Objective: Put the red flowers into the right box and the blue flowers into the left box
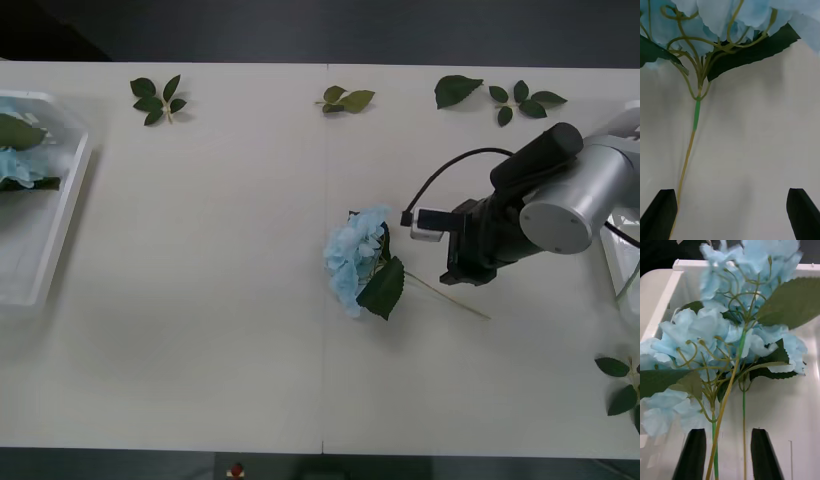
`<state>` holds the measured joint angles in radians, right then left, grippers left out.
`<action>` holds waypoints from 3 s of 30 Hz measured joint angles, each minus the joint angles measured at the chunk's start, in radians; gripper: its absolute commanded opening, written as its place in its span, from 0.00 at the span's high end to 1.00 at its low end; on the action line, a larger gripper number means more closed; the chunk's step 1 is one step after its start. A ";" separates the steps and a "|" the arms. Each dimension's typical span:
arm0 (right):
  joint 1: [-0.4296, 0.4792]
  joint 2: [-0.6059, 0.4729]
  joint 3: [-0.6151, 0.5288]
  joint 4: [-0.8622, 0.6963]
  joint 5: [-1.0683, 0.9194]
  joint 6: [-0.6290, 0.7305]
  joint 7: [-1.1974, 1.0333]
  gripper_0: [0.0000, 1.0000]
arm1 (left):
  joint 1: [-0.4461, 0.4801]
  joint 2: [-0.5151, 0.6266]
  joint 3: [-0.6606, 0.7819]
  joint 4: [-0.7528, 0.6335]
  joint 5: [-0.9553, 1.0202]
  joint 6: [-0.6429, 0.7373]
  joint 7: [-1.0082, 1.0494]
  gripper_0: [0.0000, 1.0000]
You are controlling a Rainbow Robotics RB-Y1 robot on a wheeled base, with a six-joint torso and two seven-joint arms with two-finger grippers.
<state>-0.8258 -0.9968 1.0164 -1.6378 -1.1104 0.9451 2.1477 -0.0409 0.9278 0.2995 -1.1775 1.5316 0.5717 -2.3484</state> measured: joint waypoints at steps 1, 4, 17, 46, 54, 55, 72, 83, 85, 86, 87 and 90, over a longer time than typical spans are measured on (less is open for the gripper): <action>0.008 0.015 -0.006 0.000 0.023 0.003 -0.001 0.15 | 0.000 0.000 0.000 0.000 0.008 0.002 0.000 0.43; 0.033 0.058 -0.024 0.001 0.070 0.004 -0.008 0.16 | 0.000 0.000 0.001 0.000 0.039 0.021 -0.001 0.20; 0.130 0.253 -0.167 0.077 0.216 0.063 -0.033 0.16 | 0.047 0.000 0.205 -0.189 0.119 0.404 -0.107 0.00; 0.158 0.370 -0.236 0.193 0.286 0.081 -0.033 1.00 | -0.187 -0.025 -0.258 -0.265 0.423 0.519 -0.231 0.00; 0.158 0.367 -0.331 0.192 0.077 0.103 -0.033 1.00 | -0.200 -0.109 -0.310 -0.265 0.453 0.519 -0.317 0.00; 0.158 0.367 -0.357 0.192 0.030 0.125 -0.033 1.00 | -0.200 -0.109 -0.322 -0.265 0.466 0.519 -0.316 0.00; 0.070 0.515 -0.781 0.192 -0.393 0.204 -0.033 1.00 | -0.200 -0.125 -0.363 -0.265 0.565 0.519 -0.317 0.00; -0.050 0.741 -0.824 0.390 -0.407 0.163 -0.033 1.00 | -0.200 -0.400 -0.362 -0.266 0.580 0.519 -0.317 0.00; -0.078 0.765 -0.815 0.432 -0.407 0.160 -0.033 1.00 | -0.200 -0.449 -0.362 -0.266 0.580 0.519 -0.317 0.00; -0.091 0.779 -0.812 0.452 -0.407 0.155 -0.033 1.00 | -0.200 -0.473 -0.362 -0.266 0.580 0.520 -0.317 0.00; -0.099 0.790 -0.810 0.464 -0.407 0.143 -0.033 1.00 | -0.200 -0.490 -0.362 -0.267 0.580 0.520 -0.317 0.00; -0.111 0.820 -0.811 0.481 -0.407 0.098 -0.033 1.00 | -0.200 -0.529 -0.362 -0.267 0.580 0.520 -0.317 0.00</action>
<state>-0.9370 -0.1766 0.2057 -1.1571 -1.5177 1.0433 2.1151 -0.2406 0.3985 -0.0621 -1.4446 2.1119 1.0913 -2.6650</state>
